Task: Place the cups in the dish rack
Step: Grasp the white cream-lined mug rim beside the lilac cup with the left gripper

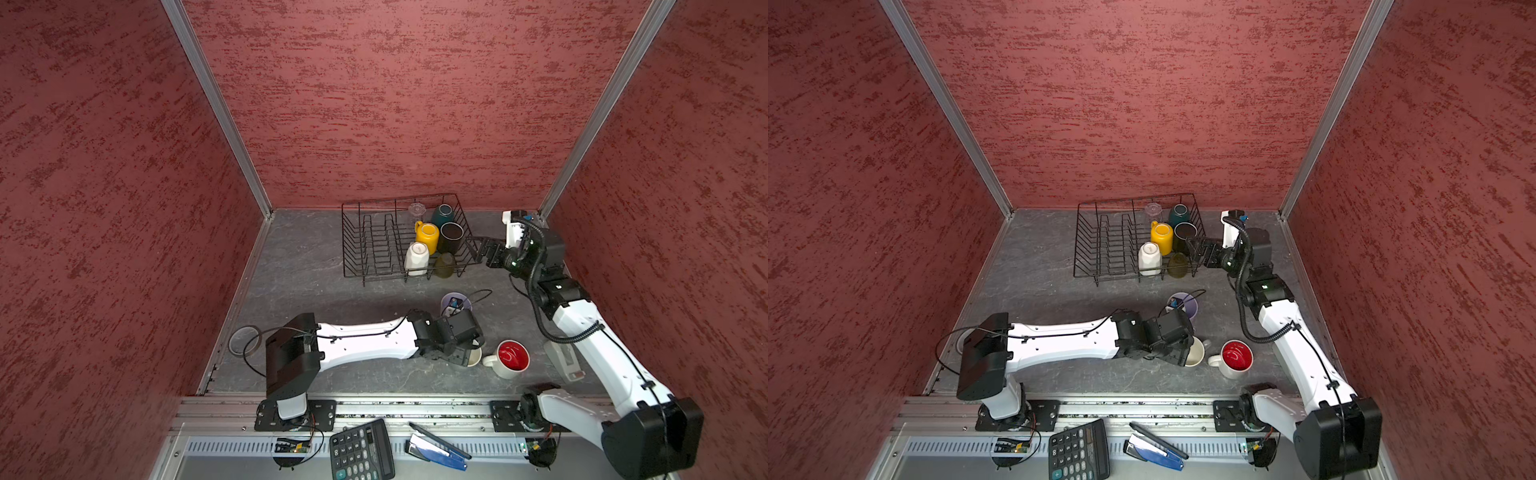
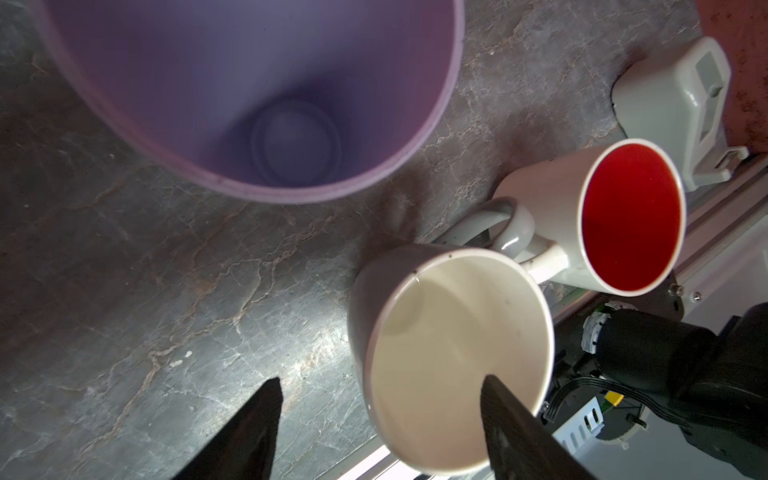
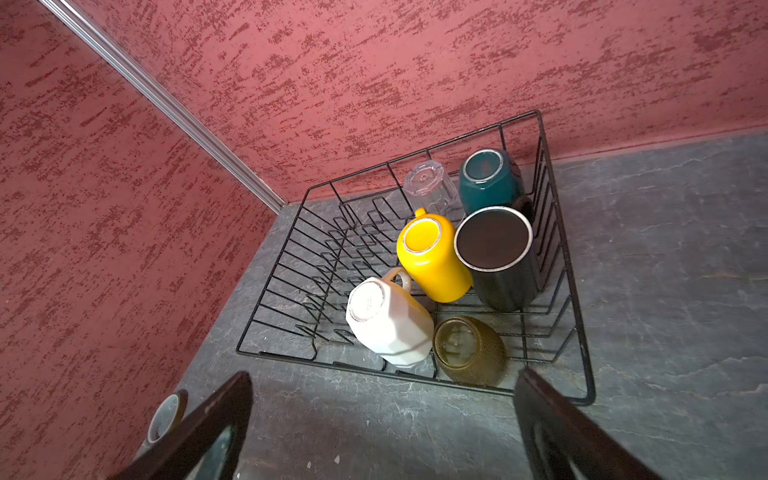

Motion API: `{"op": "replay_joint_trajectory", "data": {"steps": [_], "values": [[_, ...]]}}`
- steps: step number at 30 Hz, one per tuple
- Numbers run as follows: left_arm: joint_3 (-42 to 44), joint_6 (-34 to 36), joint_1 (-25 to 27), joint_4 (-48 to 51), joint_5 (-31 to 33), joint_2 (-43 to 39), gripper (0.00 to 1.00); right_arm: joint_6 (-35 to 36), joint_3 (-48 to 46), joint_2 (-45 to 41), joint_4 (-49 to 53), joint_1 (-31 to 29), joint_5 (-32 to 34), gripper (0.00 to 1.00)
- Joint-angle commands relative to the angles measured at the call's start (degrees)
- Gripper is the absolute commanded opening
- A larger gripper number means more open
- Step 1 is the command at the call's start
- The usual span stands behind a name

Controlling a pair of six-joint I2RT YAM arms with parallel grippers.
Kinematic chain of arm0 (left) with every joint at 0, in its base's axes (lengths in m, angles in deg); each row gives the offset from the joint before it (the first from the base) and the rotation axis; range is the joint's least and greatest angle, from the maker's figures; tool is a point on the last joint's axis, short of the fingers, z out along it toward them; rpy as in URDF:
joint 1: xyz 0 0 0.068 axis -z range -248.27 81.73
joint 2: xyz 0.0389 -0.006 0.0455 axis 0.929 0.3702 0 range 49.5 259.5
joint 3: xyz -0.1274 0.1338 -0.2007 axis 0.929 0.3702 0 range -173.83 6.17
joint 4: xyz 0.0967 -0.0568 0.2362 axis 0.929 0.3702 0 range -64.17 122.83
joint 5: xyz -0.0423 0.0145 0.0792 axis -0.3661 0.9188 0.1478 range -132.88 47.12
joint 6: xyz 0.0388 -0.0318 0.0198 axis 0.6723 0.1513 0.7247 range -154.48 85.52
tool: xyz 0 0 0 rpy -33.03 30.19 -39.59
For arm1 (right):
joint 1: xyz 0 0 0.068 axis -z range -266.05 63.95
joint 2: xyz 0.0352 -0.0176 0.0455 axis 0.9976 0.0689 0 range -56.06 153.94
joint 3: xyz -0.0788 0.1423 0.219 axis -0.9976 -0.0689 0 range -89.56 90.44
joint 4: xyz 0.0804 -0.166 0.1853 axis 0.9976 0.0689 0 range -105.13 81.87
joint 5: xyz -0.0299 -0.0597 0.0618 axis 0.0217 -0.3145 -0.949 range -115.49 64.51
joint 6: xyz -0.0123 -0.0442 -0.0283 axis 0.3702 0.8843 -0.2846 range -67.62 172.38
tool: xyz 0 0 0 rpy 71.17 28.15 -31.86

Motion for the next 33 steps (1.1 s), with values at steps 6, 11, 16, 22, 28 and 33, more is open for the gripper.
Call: {"op": "replay_joint_trajectory", "data": {"steps": [6, 11, 16, 22, 28, 33], "values": [[-1.5, -0.4, -0.1, 2.0, 0.5, 3.0, 0.73, 1.3, -0.7, -2.2, 1.0, 0.7, 1.2, 0.99], [-2.0, -0.6, -0.1, 1.6, -0.2, 4.7, 0.72, 1.4, -0.9, -2.6, 1.2, 0.8, 1.2, 0.99], [-2.4, -0.6, -0.2, 2.0, -0.4, 6.0, 0.68, 1.4, -1.3, -3.1, 1.0, 1.0, 1.3, 0.99], [-2.1, -0.5, -0.5, 1.9, -1.2, 6.6, 0.54, 1.4, -1.6, -3.1, 0.8, 1.1, 1.1, 0.99], [-0.8, -1.2, -0.5, 2.4, -1.3, 5.6, 0.36, 1.5, -1.6, -2.6, 0.5, 1.2, 0.8, 0.99], [-0.6, -1.5, -0.6, 2.8, -1.6, 5.0, 0.23, 1.4, -1.8, -2.4, 0.1, 1.3, 0.5, 0.99]]}}
